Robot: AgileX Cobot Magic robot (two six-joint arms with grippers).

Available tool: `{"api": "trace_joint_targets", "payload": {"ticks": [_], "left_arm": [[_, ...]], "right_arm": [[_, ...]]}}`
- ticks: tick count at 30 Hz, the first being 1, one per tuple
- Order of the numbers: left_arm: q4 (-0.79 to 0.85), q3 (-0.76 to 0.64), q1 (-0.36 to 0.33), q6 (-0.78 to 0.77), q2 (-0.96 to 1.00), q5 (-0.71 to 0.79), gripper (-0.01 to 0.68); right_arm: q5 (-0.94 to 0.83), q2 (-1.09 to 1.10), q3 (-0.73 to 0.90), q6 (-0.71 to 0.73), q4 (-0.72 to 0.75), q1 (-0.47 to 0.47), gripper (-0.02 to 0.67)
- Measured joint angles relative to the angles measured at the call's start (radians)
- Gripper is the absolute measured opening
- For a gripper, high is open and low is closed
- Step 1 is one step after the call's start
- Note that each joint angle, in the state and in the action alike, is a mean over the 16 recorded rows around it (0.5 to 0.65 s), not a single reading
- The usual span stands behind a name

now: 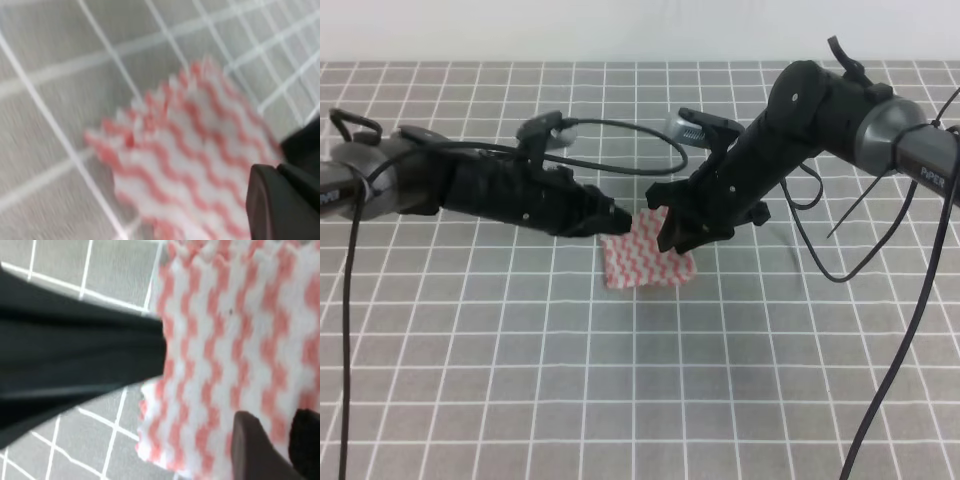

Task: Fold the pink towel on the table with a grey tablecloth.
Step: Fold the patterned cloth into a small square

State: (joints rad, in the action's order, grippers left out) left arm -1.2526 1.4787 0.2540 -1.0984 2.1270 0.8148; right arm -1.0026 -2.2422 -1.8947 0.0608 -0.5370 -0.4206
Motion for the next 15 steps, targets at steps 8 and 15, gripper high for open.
{"api": "trace_joint_targets", "payload": {"ticks": [8,15], "left_arm": [[0.095,0.0,0.03,0.068,0.0,-0.018,-0.002],[0.115,0.0,0.046,0.058,0.0,-0.119,-0.002]], "right_arm": [[-0.041,-0.001,0.0,-0.002,0.024,0.001,0.155],[-0.065,-0.001,0.0,-0.004,0.032,0.0,0.151]]}}
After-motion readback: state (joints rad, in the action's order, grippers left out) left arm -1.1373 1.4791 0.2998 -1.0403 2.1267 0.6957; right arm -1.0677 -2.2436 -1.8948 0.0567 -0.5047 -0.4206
